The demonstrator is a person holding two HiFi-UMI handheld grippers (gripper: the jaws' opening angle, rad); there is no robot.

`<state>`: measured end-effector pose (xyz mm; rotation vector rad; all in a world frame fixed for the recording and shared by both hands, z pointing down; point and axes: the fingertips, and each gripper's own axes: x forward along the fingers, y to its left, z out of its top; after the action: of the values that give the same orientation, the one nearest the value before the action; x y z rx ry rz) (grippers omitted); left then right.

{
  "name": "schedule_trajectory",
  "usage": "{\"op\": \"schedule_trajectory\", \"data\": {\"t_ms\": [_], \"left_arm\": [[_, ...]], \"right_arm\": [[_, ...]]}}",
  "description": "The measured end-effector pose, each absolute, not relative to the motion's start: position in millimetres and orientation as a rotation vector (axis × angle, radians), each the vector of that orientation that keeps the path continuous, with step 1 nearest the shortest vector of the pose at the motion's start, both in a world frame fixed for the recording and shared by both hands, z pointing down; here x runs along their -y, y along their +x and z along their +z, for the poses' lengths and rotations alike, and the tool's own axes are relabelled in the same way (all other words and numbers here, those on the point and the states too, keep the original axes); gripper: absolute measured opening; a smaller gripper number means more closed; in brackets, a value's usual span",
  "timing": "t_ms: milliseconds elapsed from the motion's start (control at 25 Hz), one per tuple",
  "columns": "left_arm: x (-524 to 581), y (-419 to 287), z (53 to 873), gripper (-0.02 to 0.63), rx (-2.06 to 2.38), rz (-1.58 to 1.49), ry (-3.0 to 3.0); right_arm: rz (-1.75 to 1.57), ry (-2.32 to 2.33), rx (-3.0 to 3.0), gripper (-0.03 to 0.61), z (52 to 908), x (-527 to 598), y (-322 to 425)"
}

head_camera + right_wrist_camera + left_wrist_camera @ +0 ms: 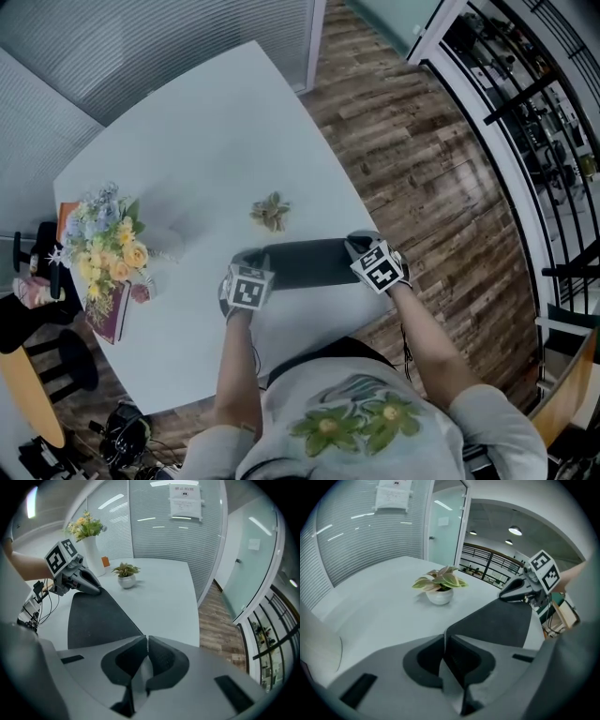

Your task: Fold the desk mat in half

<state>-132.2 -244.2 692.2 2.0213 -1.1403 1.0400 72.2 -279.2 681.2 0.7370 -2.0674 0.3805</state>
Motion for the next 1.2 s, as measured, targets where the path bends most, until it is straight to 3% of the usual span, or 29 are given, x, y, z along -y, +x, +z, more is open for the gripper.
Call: {"op": "schedule_trajectory", "data": {"t_ms": [280, 440, 1200], "left_arm": [[251.1, -141.4, 687.1, 0.08, 1.23, 0.895, 1.898], [256.1, -146.0, 679.9, 0.132, 1.259, 0.834, 1.885], [245.3, -141.0, 584.9, 0.133, 1.469, 0.578, 2.018]], "right_arm": [[0.419, 0.775, 2.054, 0.031, 678.5, 282.3, 69.0], [0.427, 0.771, 2.08, 0.08, 670.9, 285.4, 64.1], [0.417, 0.974, 2.243, 0.08, 574.9, 262.9, 58.0]]}}
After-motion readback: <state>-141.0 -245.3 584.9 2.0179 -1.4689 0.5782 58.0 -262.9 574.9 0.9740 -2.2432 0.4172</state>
